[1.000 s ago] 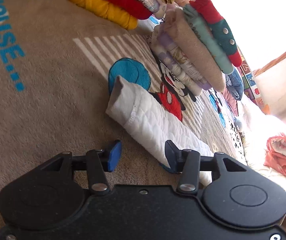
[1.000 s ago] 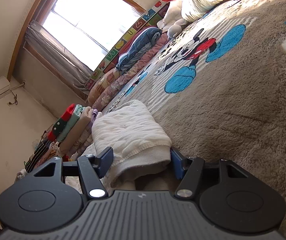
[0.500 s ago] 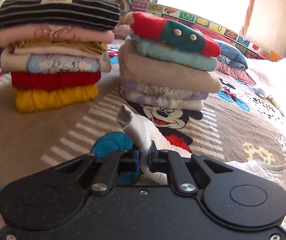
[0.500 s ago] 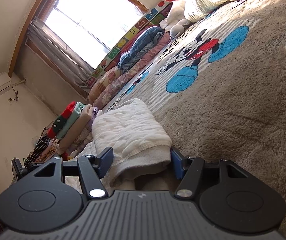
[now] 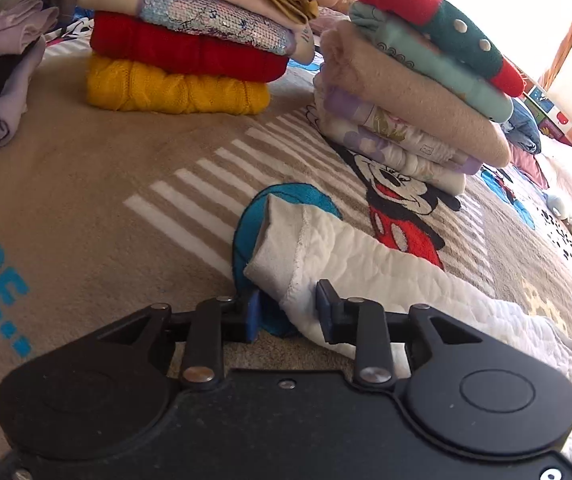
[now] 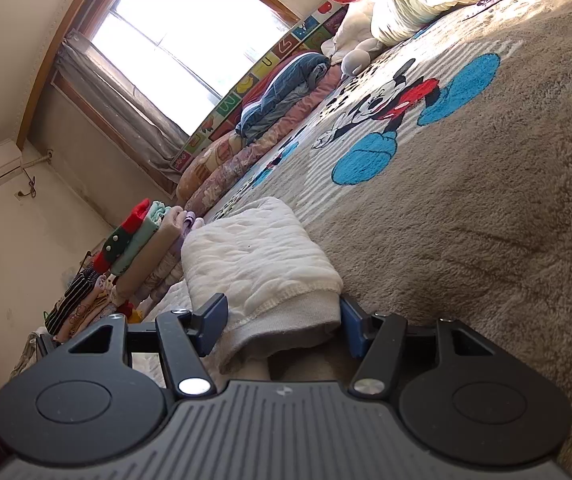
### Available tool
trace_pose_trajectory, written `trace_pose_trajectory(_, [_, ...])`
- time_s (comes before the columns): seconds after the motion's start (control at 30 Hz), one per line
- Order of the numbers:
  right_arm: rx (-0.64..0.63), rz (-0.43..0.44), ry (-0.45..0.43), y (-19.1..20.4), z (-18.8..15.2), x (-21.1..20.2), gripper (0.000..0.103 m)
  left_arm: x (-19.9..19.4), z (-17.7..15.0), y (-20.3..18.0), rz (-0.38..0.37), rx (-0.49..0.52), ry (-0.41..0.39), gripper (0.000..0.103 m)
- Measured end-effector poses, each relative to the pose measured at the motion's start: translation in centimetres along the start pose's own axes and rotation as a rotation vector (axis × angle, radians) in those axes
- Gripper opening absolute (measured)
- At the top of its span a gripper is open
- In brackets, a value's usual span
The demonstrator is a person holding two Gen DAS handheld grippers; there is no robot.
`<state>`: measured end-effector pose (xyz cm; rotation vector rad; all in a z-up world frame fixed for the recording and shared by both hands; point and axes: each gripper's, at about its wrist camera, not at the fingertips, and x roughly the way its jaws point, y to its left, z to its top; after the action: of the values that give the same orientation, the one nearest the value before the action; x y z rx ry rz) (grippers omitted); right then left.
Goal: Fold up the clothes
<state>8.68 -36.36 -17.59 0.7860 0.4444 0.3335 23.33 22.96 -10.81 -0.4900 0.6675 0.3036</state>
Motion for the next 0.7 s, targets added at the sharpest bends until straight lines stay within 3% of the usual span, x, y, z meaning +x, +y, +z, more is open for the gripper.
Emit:
trace_pose_trajectory(0.17, [0.038, 0.006, -0.012, -0.2, 0.0, -0.2, 0.060, -2.8, -2.8, 0.7, 0.004, -0.086, -0.013, 0.030])
trace_pose_trajectory(0.4, [0.228, 0.063, -0.034, -1.4, 0.2, -1.6, 0.060, -7.3, -8.8, 0.8, -0.063, -0.142, -0.048, 0.031])
trace_pose_trajectory(0.5, [0.311, 0.076, -0.052, -1.6, -0.3, -2.2, 0.060, -8.5, -11.0, 0.1, -0.070, -0.072, -0.103, 0.034])
trace_pose_trajectory(0.63, [0.395, 0.072, -0.073, -1.6, -0.7, -2.4, 0.059, -9.0, -12.7, -2.0, -0.054, 0.074, -0.156, 0.060])
trace_pose_trajectory(0.7, [0.393, 0.040, -0.070, -1.3, -0.6, -1.9, 0.055, -9.0, -13.1, -2.8, -0.036, 0.129, -0.163, 0.063])
